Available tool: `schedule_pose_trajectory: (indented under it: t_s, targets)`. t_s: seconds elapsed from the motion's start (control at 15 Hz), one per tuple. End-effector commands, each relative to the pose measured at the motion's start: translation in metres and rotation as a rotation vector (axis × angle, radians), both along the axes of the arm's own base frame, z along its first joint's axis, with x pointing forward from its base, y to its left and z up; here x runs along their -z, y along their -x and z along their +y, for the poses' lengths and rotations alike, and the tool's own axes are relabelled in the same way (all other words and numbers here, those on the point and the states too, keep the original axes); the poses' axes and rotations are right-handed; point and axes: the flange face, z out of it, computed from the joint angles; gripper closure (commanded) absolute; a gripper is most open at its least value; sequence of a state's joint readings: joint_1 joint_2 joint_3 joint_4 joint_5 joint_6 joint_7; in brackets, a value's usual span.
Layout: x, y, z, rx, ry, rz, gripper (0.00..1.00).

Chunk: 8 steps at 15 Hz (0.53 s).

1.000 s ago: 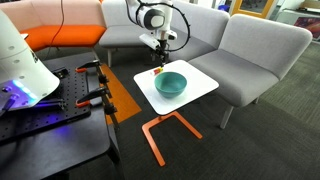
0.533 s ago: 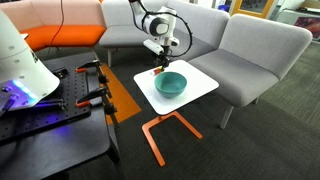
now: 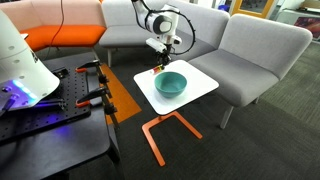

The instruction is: Put the bottle in the bowl

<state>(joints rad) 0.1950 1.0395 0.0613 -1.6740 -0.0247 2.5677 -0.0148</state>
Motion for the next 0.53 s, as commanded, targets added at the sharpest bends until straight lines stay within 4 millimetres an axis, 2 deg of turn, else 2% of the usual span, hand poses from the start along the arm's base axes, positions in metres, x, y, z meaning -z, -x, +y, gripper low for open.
schedule_pose_trajectory:
  t_s: [0.0, 0.27, 0.47]
  targets:
    - [-0.028, -0.008, 0.004, -0.004, -0.019, -0.026, 0.92]
    - [-0.077, -0.021, -0.009, -0.007, -0.050, -0.097, 0.92]
    - [-0.113, -0.021, -0.036, -0.068, -0.060, -0.117, 0.92]
